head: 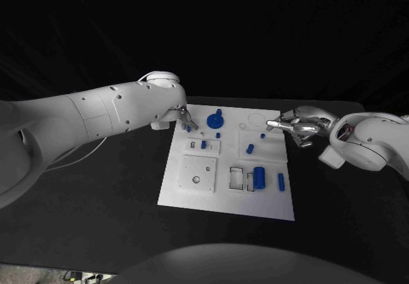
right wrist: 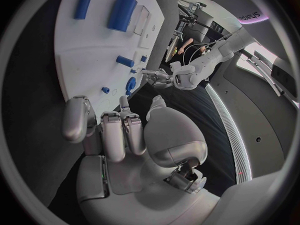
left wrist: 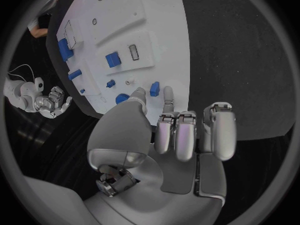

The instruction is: Assemble the parts on the task board

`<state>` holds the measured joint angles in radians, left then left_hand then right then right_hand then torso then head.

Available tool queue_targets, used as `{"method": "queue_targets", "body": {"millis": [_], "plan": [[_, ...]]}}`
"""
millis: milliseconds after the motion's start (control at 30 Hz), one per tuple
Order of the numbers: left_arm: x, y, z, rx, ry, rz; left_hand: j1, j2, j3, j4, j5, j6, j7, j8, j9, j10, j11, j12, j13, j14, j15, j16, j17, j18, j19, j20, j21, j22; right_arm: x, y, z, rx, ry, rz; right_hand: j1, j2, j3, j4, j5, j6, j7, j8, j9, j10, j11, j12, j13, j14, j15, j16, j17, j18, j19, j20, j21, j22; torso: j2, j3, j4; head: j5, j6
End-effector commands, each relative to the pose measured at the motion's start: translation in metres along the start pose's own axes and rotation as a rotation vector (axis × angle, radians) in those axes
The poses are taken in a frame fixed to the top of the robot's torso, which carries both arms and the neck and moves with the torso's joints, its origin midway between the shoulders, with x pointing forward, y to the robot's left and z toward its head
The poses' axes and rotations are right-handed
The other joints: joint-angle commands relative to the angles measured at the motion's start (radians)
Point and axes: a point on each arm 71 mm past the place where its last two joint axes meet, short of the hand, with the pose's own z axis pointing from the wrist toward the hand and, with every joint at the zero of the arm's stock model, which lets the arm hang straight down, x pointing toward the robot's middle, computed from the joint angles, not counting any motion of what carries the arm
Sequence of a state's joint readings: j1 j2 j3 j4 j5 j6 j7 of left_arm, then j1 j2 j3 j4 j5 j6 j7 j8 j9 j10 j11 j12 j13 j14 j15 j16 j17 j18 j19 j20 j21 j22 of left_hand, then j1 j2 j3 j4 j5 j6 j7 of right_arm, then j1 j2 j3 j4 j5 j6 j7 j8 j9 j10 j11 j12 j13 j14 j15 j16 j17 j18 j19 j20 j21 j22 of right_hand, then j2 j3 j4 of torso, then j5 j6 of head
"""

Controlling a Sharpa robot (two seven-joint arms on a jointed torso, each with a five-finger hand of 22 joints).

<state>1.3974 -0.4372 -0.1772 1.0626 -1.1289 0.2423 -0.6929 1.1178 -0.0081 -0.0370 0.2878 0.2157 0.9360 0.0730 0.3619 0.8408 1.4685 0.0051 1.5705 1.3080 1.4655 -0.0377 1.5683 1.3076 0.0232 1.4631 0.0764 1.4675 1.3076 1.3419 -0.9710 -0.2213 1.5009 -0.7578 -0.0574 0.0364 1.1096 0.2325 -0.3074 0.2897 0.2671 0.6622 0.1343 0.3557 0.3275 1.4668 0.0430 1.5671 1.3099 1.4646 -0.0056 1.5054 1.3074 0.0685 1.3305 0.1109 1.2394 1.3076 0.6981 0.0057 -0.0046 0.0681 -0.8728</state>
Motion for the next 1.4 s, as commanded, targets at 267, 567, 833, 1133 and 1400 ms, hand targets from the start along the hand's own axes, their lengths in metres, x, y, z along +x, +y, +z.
{"method": "queue_targets", "body": {"millis": [267,567,833,1133,1400], "plan": [[0.0043,-0.0024,-0.0044,0.002,0.018,0.001,0.020,0.007,-0.008,0.000,0.020,-0.016,-0.012,0.069,0.092,0.102,-0.007,0.000,0.263,0.105,-0.006,0.002,0.263,0.014,-0.003,-0.006,-0.006,0.177,0.0020,0.0001,0.0012,-0.002,0.020,-0.006,0.001,0.003,-0.003,-0.001,0.006,0.003,0.002,0.000,-0.001,0.104,0.009,0.004,0.261,0.037,0.005,-0.005,0.182,0.013,-0.007,0.001,-0.004,0.155,0.000,0.0005,-0.0001,0.001,0.000],[0.0053,0.0005,-0.0044,-0.007,0.033,0.005,0.031,0.011,-0.010,0.000,0.027,-0.035,-0.020,0.134,0.193,0.102,-0.014,0.000,0.263,0.105,-0.012,0.002,0.263,0.015,-0.004,-0.012,-0.011,0.179,0.0019,-0.0002,0.0015,-0.001,0.020,-0.006,0.001,0.003,-0.004,-0.001,0.006,0.003,0.002,0.000,-0.002,0.104,0.009,0.004,0.261,0.037,0.005,-0.005,0.182,0.013,-0.007,0.001,-0.005,0.155,0.000,0.0005,0.0009,0.000,0.000],[0.0051,0.0011,-0.0042,-0.007,0.032,0.003,0.043,0.016,-0.007,-0.001,0.053,-0.049,-0.025,0.170,0.255,0.102,-0.019,0.000,0.263,0.105,-0.016,0.002,0.263,0.015,-0.004,-0.015,-0.013,0.181,0.0017,-0.0005,0.0021,0.001,0.020,-0.007,0.001,0.003,-0.004,-0.001,0.006,0.003,0.002,0.000,-0.002,0.104,0.009,0.004,0.261,0.037,0.005,-0.005,0.182,0.013,-0.007,0.001,-0.005,0.155,0.000,-0.0001,0.0011,0.002,0.000],[0.0048,0.0008,-0.0039,-0.007,0.031,0.002,0.057,0.023,0.000,-0.002,0.078,-0.060,-0.028,0.187,0.291,0.102,-0.021,0.000,0.263,0.105,-0.018,0.002,0.263,0.015,-0.004,-0.018,-0.015,0.182,0.0022,-0.0003,0.0028,0.001,0.022,-0.007,0.001,0.003,-0.004,-0.001,0.006,0.003,0.002,0.000,-0.002,0.104,0.009,0.004,0.261,0.037,0.005,-0.005,0.182,0.013,-0.007,0.001,-0.005,0.155,0.001,0.0003,0.0012,0.002,0.000],[0.0033,0.0002,-0.0034,0.004,0.016,0.004,0.059,0.027,0.002,0.000,0.091,-0.062,-0.029,0.191,0.301,0.102,-0.022,0.000,0.263,0.105,-0.018,0.002,0.263,0.015,-0.005,-0.018,-0.017,0.182,0.0024,-0.0006,0.0028,0.004,0.024,-0.007,0.002,0.004,-0.005,-0.001,0.006,0.003,0.003,0.000,-0.002,0.104,0.010,0.004,0.261,0.037,0.005,-0.006,0.181,0.013,-0.008,0.001,-0.005,0.155,0.000,0.0002,0.0008,0.002,0.000]]}}
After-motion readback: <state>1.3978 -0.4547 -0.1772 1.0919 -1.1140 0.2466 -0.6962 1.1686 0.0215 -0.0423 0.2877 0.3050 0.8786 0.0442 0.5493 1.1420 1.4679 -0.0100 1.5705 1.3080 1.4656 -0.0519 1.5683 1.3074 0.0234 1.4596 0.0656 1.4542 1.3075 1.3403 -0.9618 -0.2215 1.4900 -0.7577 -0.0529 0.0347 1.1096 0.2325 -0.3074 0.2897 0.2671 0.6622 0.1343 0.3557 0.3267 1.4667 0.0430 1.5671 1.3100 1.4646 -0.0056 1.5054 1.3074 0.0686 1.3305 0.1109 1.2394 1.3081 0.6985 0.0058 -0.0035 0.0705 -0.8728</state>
